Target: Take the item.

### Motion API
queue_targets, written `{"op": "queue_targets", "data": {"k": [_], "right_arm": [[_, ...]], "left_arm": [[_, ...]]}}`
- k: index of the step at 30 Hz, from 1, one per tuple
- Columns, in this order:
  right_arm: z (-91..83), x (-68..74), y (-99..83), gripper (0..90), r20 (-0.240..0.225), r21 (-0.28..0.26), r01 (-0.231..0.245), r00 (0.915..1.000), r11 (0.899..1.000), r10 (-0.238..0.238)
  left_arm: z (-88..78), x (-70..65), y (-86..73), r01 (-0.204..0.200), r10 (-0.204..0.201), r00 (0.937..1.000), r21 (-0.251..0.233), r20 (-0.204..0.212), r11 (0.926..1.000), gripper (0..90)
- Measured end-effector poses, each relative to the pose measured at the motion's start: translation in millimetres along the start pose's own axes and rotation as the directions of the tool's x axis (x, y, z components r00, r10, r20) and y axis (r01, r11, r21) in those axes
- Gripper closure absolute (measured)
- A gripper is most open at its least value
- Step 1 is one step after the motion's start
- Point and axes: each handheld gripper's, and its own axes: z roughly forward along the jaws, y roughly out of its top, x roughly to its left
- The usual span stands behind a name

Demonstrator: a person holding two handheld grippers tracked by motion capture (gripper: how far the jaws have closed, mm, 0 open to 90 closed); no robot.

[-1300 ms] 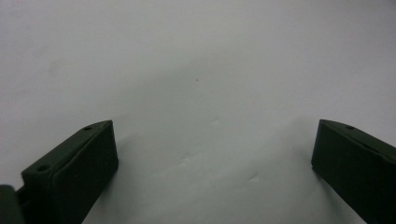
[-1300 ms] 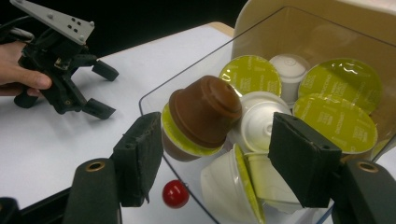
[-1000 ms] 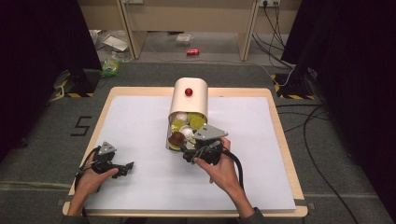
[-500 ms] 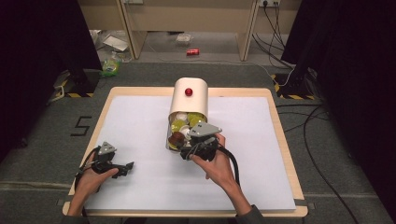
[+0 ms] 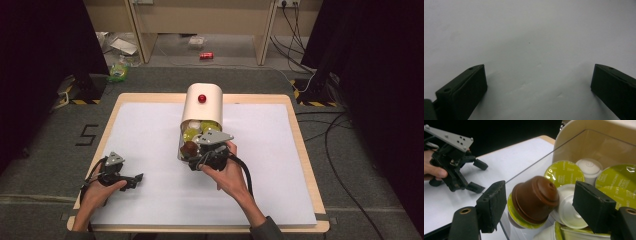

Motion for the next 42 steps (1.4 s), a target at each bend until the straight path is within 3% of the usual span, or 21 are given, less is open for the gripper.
{"op": "queue_targets", "data": {"k": [7,12,29,42], "right_arm": [[7.9,5.5,0.0,25.8,-0.014,0.018,0.008,0.9999,1.000,-0.008],[8.0,5.2,0.9,27.4,0.002,0.016,0.005,1.0000,1.000,-0.005],[14.6,13.8,0.5,36.0,0.041,0.041,0.092,0.9948,0.995,-0.093],[12.2,8.6,1.4,41.0,0.034,0.029,0.062,0.9974,0.998,-0.063]], "left_arm": [[0.0,0.0,0.0,0.000,0.000,1.0000,0.000,0.000,1.0000,0.0],[0.0,0.0,0.0,0.000,0.000,1.0000,-0.001,0.000,1.0000,0.0],[0.0,-0.1,0.0,0.001,-0.001,1.0000,-0.001,-0.001,1.0000,0.0],[-0.1,0.0,-0.1,0.001,-0.001,1.0000,-0.001,0.000,1.0000,0.0]]}}
